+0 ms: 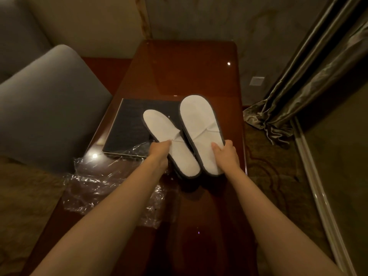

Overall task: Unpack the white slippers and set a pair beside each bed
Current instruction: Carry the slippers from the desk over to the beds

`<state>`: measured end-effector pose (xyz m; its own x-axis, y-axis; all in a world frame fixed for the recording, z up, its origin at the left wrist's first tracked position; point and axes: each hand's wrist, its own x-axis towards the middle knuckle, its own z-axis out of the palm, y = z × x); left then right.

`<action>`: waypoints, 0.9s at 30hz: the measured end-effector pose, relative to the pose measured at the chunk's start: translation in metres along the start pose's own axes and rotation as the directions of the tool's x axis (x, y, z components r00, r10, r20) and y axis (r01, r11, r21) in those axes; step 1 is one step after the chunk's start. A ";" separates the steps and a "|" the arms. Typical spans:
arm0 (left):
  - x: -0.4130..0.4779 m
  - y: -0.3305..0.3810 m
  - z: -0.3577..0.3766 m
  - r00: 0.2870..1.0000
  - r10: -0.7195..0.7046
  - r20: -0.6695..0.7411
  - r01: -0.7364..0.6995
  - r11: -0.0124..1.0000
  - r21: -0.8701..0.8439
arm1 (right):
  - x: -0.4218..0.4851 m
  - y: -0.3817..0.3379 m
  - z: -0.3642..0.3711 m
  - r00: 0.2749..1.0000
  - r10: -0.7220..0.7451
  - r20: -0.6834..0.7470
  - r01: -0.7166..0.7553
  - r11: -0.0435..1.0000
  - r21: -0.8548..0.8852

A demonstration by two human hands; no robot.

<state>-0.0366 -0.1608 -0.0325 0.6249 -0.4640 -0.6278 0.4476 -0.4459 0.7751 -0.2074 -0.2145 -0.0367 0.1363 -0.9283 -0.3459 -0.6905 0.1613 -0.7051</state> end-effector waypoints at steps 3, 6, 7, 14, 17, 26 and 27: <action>-0.013 0.009 -0.006 0.999 0.035 0.041 -0.031 0.995 -0.092 | -0.002 -0.005 -0.010 0.999 -0.031 0.024 0.031 0.999 0.021; -0.025 0.019 -0.017 0.995 0.083 0.057 -0.076 0.991 -0.108 | -0.008 -0.015 -0.019 0.996 -0.081 0.042 0.079 0.995 0.054; -0.029 0.023 -0.022 0.994 0.098 0.050 -0.092 0.990 -0.110 | -0.010 -0.020 -0.021 0.994 -0.103 0.047 0.099 0.992 0.075; -0.056 0.048 -0.088 0.966 0.252 -0.064 -0.260 0.941 -0.217 | -0.038 -0.085 -0.010 0.951 -0.285 0.116 0.253 0.939 0.232; -0.067 0.056 -0.138 0.954 0.266 -0.139 -0.297 0.902 -0.314 | -0.061 -0.119 0.018 0.921 -0.352 0.166 0.307 0.919 0.248; -0.092 0.052 -0.353 0.905 0.219 -0.364 -0.385 0.786 -0.484 | -0.175 -0.223 0.160 0.759 -0.529 0.380 0.436 0.846 0.306; -0.094 0.048 -0.382 0.895 0.212 -0.392 -0.396 0.781 -0.482 | -0.192 -0.235 0.180 0.739 -0.541 0.402 0.444 0.839 0.314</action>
<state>0.1705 0.1531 0.0909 0.9050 -0.2103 -0.3697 0.4105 0.2046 0.8886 0.0562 -0.0136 0.0841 0.7599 -0.6384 -0.1224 -0.2958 -0.1720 -0.9396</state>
